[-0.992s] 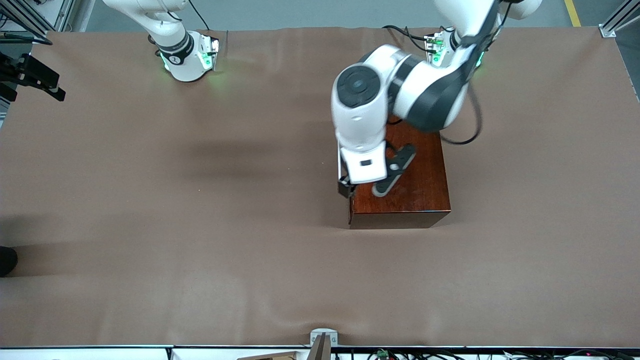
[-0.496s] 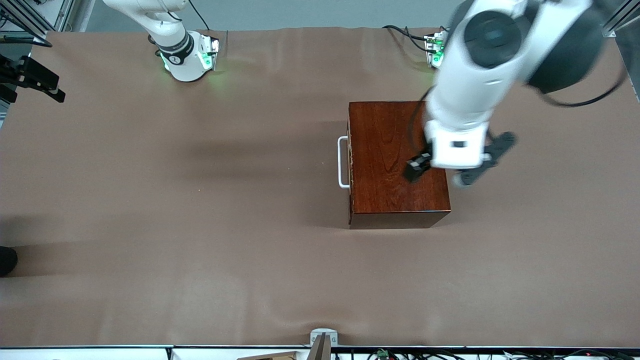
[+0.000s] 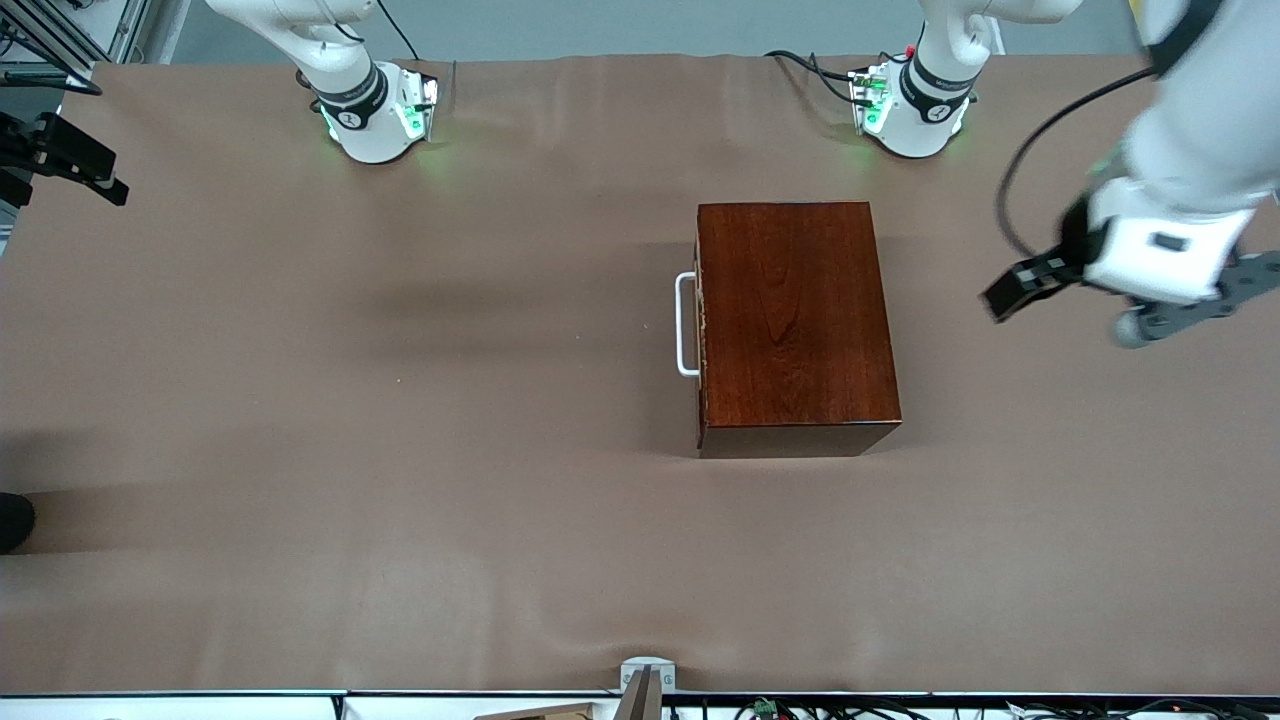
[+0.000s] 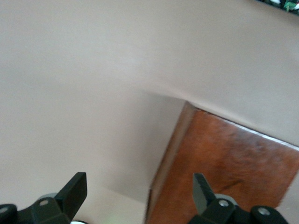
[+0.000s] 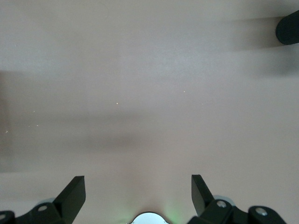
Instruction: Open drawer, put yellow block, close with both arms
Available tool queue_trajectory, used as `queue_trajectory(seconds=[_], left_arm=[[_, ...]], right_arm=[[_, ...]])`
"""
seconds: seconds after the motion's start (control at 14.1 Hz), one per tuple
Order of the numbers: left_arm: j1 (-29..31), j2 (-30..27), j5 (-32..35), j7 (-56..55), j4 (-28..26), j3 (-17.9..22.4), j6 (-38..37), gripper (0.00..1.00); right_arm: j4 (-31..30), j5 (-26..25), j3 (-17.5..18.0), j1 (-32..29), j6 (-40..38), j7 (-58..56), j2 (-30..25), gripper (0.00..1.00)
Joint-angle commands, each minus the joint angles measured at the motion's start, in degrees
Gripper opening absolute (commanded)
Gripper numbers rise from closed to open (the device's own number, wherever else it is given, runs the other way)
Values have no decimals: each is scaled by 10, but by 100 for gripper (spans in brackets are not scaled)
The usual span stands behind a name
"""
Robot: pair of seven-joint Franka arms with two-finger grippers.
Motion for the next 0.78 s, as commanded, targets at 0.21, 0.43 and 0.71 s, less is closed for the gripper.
queue_trajectory(seconds=[0.21,0.43,0.71], left_arm=[[75,-84,-7,165,-105,-12,6,100],[125,-106,-7,207,-125,-49,7,100],[159,-122,-7,229,-135,-93,6,100]], right_arm=[[7,-3,9,-14,-3,-9,3,100],[8,-2,9,-13,-2,-9,4,100],[7,-2,9,-22,-6,-13,4,100]])
